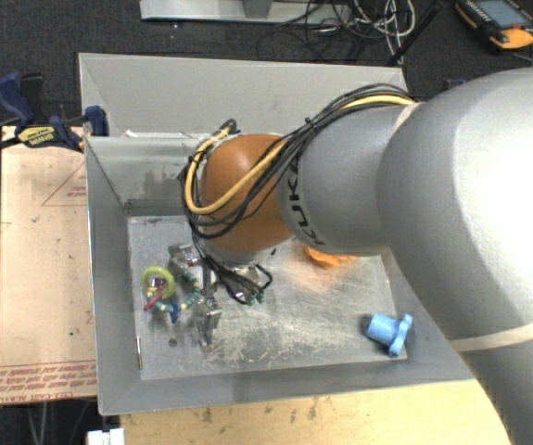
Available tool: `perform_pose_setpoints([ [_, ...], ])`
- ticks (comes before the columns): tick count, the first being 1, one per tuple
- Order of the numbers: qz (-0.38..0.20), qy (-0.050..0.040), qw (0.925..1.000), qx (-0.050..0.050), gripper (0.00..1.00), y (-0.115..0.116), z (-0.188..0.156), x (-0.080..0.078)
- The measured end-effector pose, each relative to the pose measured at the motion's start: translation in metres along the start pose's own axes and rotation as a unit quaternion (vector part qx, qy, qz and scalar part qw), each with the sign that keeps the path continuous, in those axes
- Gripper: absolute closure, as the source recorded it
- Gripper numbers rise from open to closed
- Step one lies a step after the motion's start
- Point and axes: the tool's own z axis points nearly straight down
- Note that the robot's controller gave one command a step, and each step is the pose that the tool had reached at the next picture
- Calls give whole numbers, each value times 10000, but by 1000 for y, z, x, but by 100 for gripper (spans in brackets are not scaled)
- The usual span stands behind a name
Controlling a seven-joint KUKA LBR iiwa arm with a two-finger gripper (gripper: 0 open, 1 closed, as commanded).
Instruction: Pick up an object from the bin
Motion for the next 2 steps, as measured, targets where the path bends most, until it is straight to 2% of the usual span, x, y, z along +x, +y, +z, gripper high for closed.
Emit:
perform_pose_setpoints([
  [1,783,-26,9969,16,100,30,1,-19],
  [2,775,0,9970,7,0,32,4,-17],
])
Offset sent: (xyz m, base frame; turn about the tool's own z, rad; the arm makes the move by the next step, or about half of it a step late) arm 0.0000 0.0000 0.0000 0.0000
